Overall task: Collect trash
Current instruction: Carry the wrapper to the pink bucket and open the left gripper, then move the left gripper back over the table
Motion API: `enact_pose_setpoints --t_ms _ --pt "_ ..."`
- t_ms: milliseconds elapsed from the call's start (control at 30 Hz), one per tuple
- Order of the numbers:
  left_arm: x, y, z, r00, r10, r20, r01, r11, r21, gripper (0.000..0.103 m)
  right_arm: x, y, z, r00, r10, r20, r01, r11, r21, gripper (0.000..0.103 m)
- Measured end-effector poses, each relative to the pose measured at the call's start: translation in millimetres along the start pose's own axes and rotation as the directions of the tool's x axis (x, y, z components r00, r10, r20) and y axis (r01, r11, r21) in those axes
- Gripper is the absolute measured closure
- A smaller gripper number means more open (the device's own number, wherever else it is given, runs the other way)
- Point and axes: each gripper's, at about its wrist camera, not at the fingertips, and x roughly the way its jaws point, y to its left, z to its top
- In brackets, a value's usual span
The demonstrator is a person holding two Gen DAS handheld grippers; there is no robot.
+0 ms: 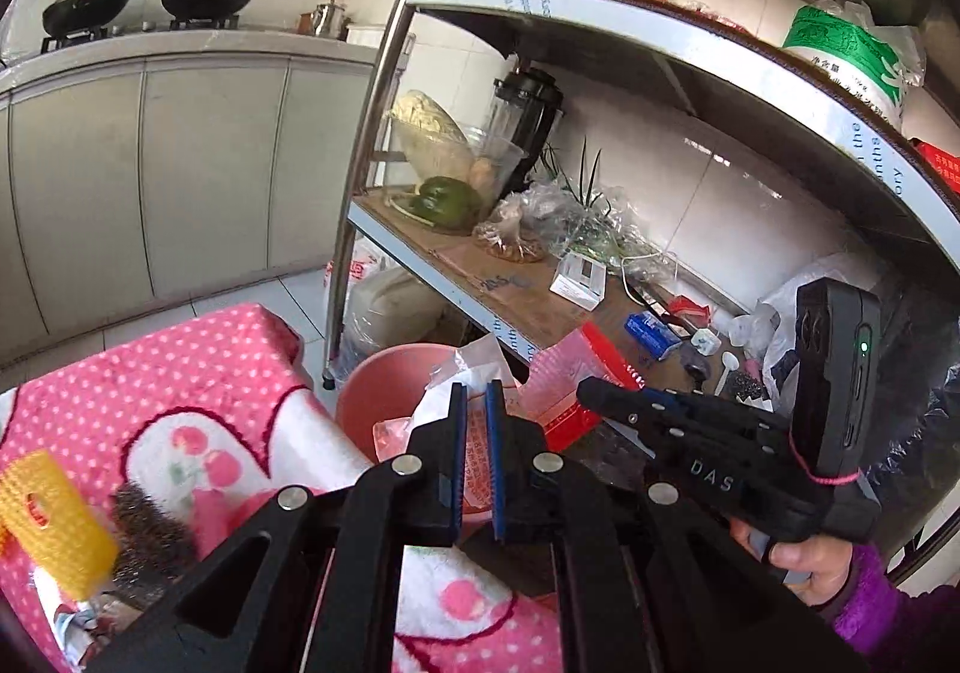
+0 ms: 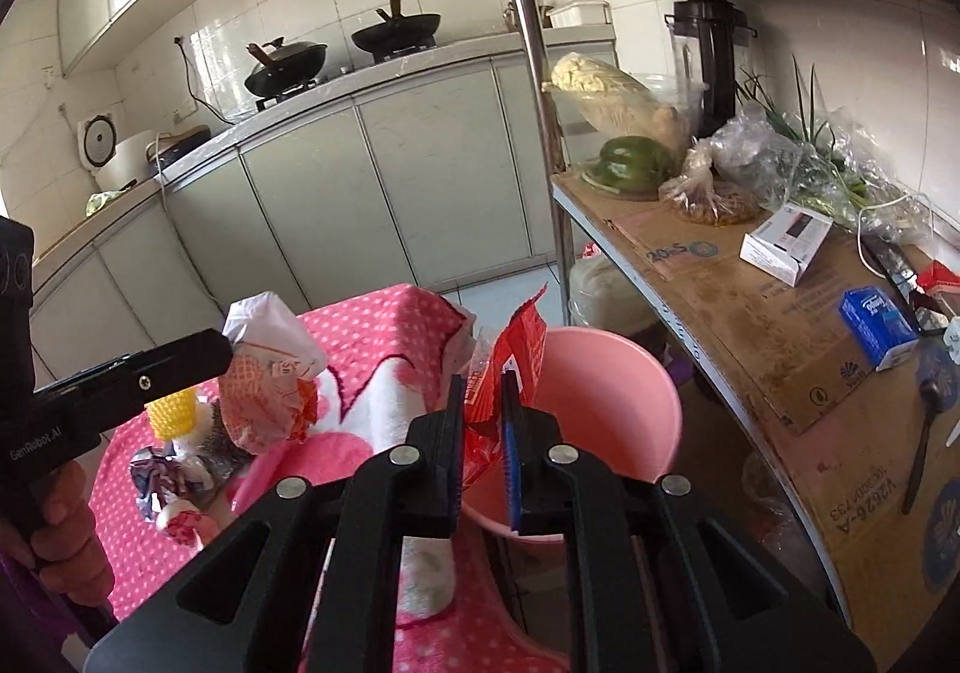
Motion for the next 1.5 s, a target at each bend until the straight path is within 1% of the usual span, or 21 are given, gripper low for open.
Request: enact_pose_setpoints --t_ms 167,367,467,567,633,733,800,833,867,900,933,967,1033,1133,1233,1400,1467,1500 --pt "66.0 4.4 -2.2 0.995 0.005 -0.097 -0.007 1.000 -0.018 0.098 36.6 -20.2 -12.6 0.997 -0.048 -0.056 0.050 0.998 0.025 0.092" --pt "128.2 16.7 -14.2 0.978 0.029 -0.207 -0.039 0.998 -0.047 0.100 75.1 -25.3 -24.4 0.988 -0.090 -0.122 0.089 0.996 -0.009 0.092" --pt "144.7 20.2 -24.4 0.967 0.045 -0.250 -0.059 0.997 -0.049 0.100 89.3 -25.2 -31.8 0.982 -0.106 -0.159 0.102 0.994 -0.032 0.092" --pt "155.0 21.4 -33.0 0.957 0.069 -0.282 -0.081 0.996 -0.028 0.100 100.1 -25.6 -39.1 0.974 -0.112 -0.196 0.105 0.993 -0.046 0.092" --pt "157.7 23.3 -37.2 0.954 0.066 -0.291 -0.080 0.996 -0.036 0.100 105.6 -26.4 -43.5 0.970 -0.113 -0.217 0.105 0.993 -0.048 0.092" --pt "156.3 24.3 -38.9 0.955 0.062 -0.290 -0.079 0.996 -0.047 0.100 109.3 -27.8 -46.8 0.967 -0.104 -0.233 0.097 0.994 -0.043 0.091" --pt "154.2 24.2 -37.3 0.956 0.079 -0.281 -0.095 0.994 -0.046 0.098 110.7 -28.7 -48.3 0.963 -0.112 -0.246 0.104 0.993 -0.046 0.091" --pt "152.0 24.9 -36.8 0.956 0.085 -0.279 -0.103 0.993 -0.050 0.097 110.9 -29.9 -48.6 0.961 -0.113 -0.254 0.105 0.994 -0.044 0.088" --pt "150.1 25.3 -35.4 0.956 0.087 -0.281 -0.107 0.992 -0.059 0.094 112.1 -31.0 -49.5 0.957 -0.113 -0.266 0.108 0.994 -0.036 0.085" --pt "147.5 26.7 -35.0 0.956 0.090 -0.281 -0.115 0.991 -0.072 0.091 112.4 -32.7 -49.9 0.955 -0.114 -0.274 0.111 0.993 -0.027 0.080" --pt "143.8 28.1 -34.6 0.956 0.096 -0.278 -0.124 0.989 -0.086 0.085 112.6 -33.9 -50.1 0.953 -0.109 -0.282 0.109 0.994 -0.014 0.078" --pt "139.3 28.9 -34.2 0.957 0.100 -0.273 -0.131 0.987 -0.096 0.081 112.1 -34.5 -50.3 0.953 -0.102 -0.286 0.105 0.994 -0.005 0.077" --pt "128.7 28.4 -32.7 0.961 0.105 -0.258 -0.137 0.985 -0.107 0.079 110.4 -34.9 -49.4 0.953 -0.095 -0.289 0.100 0.995 0.002 0.075" --pt "107.7 24.4 -29.4 0.969 0.106 -0.224 -0.133 0.985 -0.112 0.075 100.1 -32.0 -46.3 0.957 -0.104 -0.270 0.109 0.994 0.001 0.075" --pt "82.4 16.5 -27.6 0.977 0.114 -0.182 -0.134 0.986 -0.096 0.071 84.0 -26.5 -42.2 0.966 -0.105 -0.236 0.108 0.994 0.000 0.075" --pt "40.3 2.7 -29.7 0.981 0.150 -0.123 -0.158 0.985 -0.062 0.067 52.4 -5.0 -39.9 0.980 -0.082 -0.181 0.080 0.997 -0.018 0.075" --pt "24.3 -1.5 -31.5 0.982 0.162 -0.102 -0.168 0.984 -0.062 0.061 39.4 5.9 -40.4 0.985 -0.075 -0.157 0.072 0.997 -0.029 0.075" --pt "16.7 -2.6 -32.9 0.982 0.162 -0.094 -0.169 0.983 -0.066 0.060 31.9 11.6 -40.9 0.987 -0.072 -0.142 0.068 0.997 -0.033 0.075"
